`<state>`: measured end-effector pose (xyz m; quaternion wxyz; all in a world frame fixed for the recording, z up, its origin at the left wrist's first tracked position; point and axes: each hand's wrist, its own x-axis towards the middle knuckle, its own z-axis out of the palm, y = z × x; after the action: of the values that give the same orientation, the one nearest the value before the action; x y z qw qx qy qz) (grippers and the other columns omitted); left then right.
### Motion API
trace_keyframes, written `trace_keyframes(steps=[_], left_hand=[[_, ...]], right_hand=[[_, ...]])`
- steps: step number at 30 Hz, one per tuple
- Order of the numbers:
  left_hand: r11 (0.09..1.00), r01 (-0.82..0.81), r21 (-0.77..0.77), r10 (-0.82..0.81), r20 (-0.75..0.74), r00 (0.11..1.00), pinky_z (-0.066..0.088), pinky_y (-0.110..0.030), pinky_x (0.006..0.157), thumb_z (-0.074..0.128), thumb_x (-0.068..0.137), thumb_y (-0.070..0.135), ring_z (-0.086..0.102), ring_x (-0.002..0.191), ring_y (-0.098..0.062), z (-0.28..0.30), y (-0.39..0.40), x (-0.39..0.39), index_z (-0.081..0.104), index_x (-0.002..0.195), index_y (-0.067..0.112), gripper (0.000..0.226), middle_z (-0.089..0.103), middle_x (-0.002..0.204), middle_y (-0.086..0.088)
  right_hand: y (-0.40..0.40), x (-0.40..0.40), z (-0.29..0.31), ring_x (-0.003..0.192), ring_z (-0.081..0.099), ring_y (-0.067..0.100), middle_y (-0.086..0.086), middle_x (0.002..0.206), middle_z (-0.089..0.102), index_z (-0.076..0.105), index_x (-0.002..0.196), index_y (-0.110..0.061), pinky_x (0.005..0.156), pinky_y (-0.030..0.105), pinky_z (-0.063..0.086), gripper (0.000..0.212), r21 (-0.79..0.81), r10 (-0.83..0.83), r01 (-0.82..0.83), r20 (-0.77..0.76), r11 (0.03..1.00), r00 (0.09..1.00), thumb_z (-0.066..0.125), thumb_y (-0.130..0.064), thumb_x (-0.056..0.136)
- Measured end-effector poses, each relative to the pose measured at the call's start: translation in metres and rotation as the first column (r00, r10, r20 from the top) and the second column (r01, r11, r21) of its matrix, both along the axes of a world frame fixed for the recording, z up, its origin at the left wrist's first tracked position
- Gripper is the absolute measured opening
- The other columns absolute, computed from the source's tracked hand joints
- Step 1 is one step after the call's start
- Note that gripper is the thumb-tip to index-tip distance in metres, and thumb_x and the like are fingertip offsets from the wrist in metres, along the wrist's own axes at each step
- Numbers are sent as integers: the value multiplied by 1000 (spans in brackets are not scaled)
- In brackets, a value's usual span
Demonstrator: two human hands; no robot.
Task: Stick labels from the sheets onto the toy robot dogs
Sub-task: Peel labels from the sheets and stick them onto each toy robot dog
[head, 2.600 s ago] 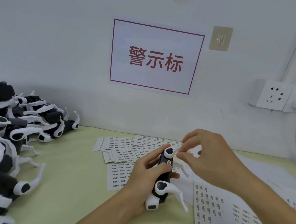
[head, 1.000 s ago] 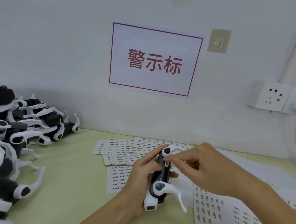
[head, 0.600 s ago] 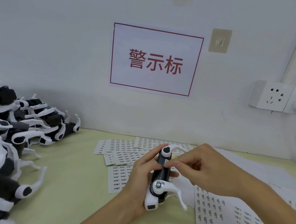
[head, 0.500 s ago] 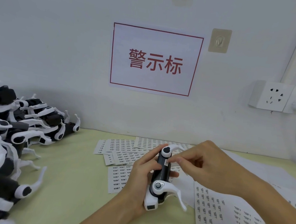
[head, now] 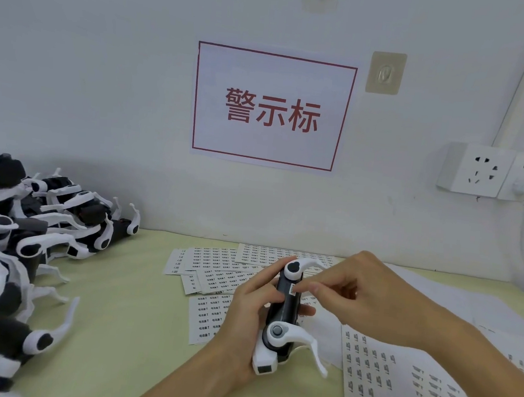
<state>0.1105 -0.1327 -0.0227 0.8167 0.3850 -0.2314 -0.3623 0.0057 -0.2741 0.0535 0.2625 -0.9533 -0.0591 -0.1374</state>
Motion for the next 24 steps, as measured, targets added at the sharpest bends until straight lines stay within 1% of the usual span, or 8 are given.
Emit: trace_keyframes(steps=[2,5,8,12,16,19,22,24], left_hand=[[1000,-2,0,2,9,1000,52,-44,80,55,63,4,67,89,-38,-1,0,0,69,123,13,63,64,124,-25],[1000,5,-1,-5,18,1000,52,-44,79,56,62,4,68,86,-37,-1,-1,1,70,121,14,62,67,121,-23],[1000,12,-14,-11,26,1000,50,-48,87,62,57,6,66,96,-39,-1,-1,1,68,123,13,67,64,126,-24],[1000,27,0,-27,47,999,53,-43,79,55,63,4,67,85,-38,-2,-1,2,69,122,13,62,66,122,-23],[999,34,-14,-33,42,999,50,-47,85,58,60,4,66,92,-39,-1,0,2,71,120,13,62,65,123,-25],[1000,31,-2,-31,53,998,55,-41,75,55,63,4,68,83,-37,-1,0,2,71,119,14,59,67,120,-23],[1000,27,-11,-26,35,999,55,-44,80,56,63,3,68,90,-38,-2,-1,2,70,121,13,61,66,123,-24],[1000,28,-3,-28,34,999,55,-43,76,56,62,4,68,86,-39,-3,0,3,69,123,14,63,66,121,-25]], right_hand=[[1,0,0,47,27,14,-3,48,32,76,96,-47,48,25,25,28,-2,9,-9,1,1000,1000,54,-30,98],[3,0,2,47,28,13,2,50,35,77,96,-44,48,30,28,28,-15,-4,4,11,1000,1000,52,-30,98],[3,-1,2,47,32,10,-5,47,39,76,101,-44,49,26,31,26,22,20,-19,-33,1000,999,54,-30,98],[2,0,2,47,30,11,0,49,39,76,101,-44,50,29,30,27,8,-8,8,-12,1000,1000,52,-32,98],[4,0,0,45,35,10,-10,45,44,75,103,-46,48,22,31,28,17,27,-26,-27,1000,999,52,-29,99],[2,1,0,46,31,11,0,49,39,75,101,-45,49,29,31,27,6,-2,2,0,1000,1000,51,-33,97],[1,0,0,46,29,10,-4,47,36,75,100,-48,48,26,29,27,19,9,-8,-24,1000,1000,54,-32,98],[0,0,1,47,27,13,4,50,36,74,97,-52,49,34,29,29,7,-9,10,-12,1000,1000,54,-31,98]])
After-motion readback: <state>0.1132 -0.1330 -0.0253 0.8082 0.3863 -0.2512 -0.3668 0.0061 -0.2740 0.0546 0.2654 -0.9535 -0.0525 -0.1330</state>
